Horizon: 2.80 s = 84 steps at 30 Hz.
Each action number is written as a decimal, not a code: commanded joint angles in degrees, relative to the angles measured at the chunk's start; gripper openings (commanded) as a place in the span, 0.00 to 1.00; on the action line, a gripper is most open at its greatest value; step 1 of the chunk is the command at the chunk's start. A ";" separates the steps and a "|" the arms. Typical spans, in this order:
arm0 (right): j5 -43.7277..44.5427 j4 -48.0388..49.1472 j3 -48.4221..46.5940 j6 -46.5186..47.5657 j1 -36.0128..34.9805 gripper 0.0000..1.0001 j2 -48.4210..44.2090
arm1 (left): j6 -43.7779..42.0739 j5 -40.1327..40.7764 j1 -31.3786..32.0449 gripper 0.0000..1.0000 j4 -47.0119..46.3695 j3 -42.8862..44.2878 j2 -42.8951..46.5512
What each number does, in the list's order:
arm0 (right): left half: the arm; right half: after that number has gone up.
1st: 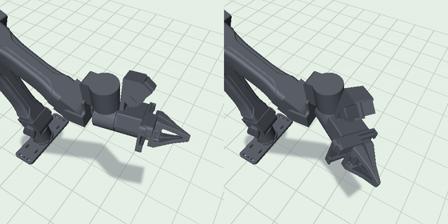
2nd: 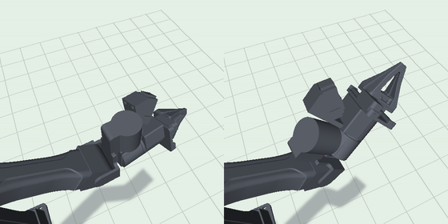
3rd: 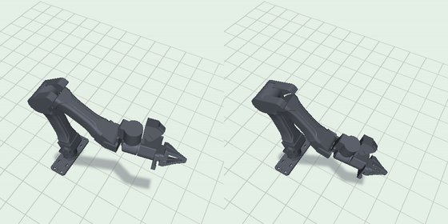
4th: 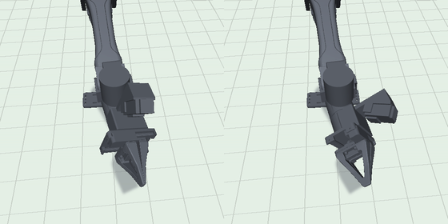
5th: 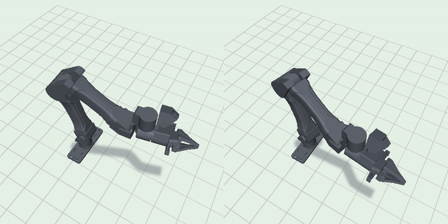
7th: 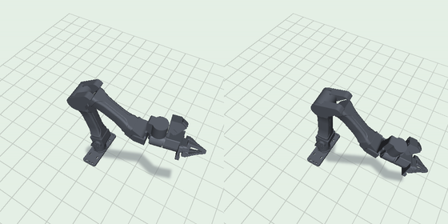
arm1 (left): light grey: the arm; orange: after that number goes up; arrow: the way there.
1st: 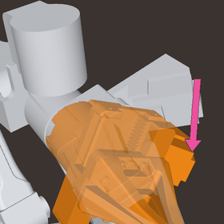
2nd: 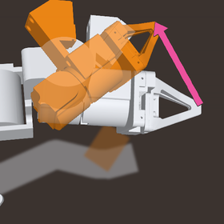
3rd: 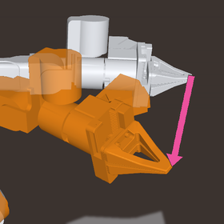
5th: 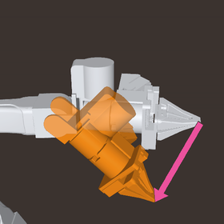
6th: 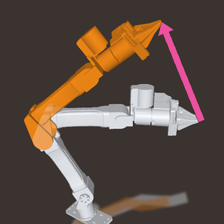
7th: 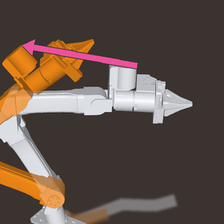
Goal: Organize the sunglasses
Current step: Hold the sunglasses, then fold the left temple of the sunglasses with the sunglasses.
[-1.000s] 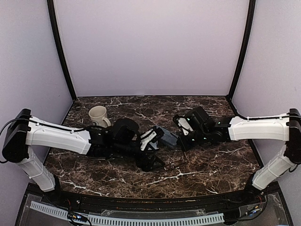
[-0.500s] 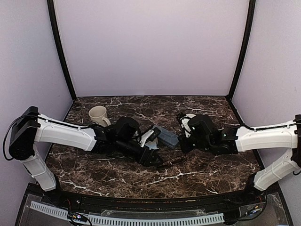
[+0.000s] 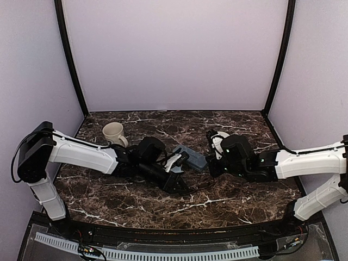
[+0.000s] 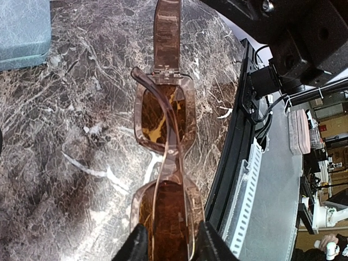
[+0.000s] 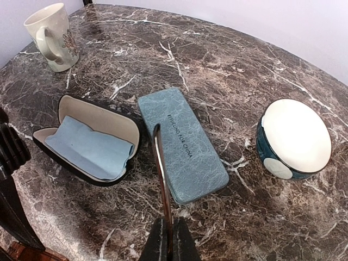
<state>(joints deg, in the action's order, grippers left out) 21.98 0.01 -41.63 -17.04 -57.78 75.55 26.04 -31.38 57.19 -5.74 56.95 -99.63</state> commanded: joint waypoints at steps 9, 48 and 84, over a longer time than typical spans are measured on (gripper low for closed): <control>0.42 4.98 2.41 -0.18 -0.84 0.00 -2.07 | -0.50 -2.10 -0.63 0.18 -0.17 1.13 -0.55; -19.89 8.69 3.75 0.09 -1.28 0.34 0.84 | -0.90 0.29 -1.55 0.00 -0.14 0.30 0.39; -26.87 -3.49 2.58 7.43 -2.85 1.00 0.91 | -5.07 -2.16 -2.52 0.00 5.96 1.50 0.02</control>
<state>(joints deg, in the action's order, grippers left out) -6.81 -2.92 -38.61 -10.24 -59.64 77.17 24.25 -33.56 55.09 -4.01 56.34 -100.51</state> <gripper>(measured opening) 0.997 0.185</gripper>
